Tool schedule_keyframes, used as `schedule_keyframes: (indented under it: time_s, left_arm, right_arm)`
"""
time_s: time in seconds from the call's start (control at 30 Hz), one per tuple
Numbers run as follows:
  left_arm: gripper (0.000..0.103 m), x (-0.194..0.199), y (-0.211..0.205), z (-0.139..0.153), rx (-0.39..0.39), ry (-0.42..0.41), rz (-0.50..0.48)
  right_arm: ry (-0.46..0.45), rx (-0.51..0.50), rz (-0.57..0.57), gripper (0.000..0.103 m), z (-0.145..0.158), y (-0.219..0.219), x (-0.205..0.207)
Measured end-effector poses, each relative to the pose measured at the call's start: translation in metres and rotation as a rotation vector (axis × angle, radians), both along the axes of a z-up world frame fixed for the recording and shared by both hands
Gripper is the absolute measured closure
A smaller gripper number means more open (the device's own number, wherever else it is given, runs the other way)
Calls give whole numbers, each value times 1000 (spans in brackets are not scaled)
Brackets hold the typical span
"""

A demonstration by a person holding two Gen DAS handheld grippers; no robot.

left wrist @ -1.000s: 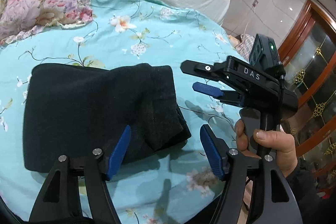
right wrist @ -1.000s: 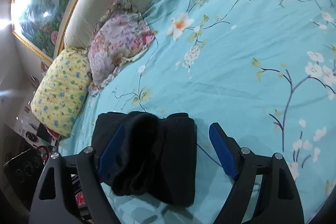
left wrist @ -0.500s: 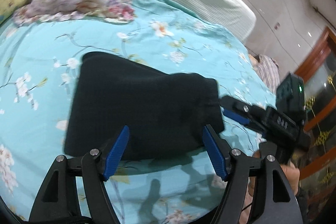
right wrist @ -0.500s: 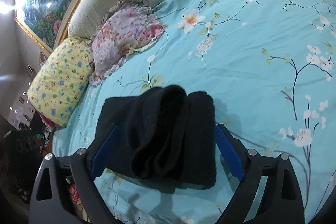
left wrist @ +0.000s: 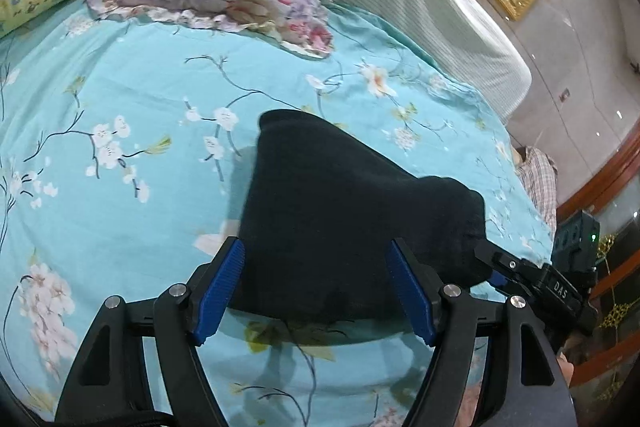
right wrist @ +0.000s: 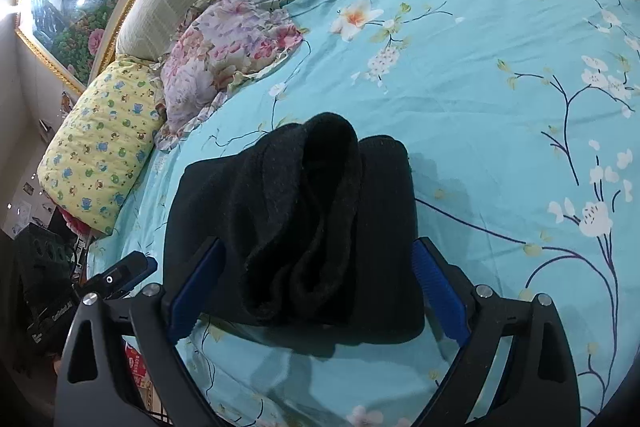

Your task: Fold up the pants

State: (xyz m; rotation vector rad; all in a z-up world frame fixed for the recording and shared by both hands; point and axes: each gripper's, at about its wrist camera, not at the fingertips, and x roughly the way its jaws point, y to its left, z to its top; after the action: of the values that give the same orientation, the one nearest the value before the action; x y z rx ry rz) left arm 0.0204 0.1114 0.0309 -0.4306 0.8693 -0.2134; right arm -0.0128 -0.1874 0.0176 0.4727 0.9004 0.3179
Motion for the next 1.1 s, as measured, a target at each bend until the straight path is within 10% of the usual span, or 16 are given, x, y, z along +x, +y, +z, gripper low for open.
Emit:
schedule_keyframes:
  time_s: [0.7,0.97,1.1]
  left_arm:
    - [24,29,17,-35,-69,99,35]
    - [22,47,7,-43,-69,124,5]
    - [22,58,-3,-49,-50,132,-13]
  right_arm:
    - [48,-50,-14,8,-19,5,11]
    - [53,-29,-23,50,-29,-2,14]
    - [54,45,-24,55,-36,-16,12]
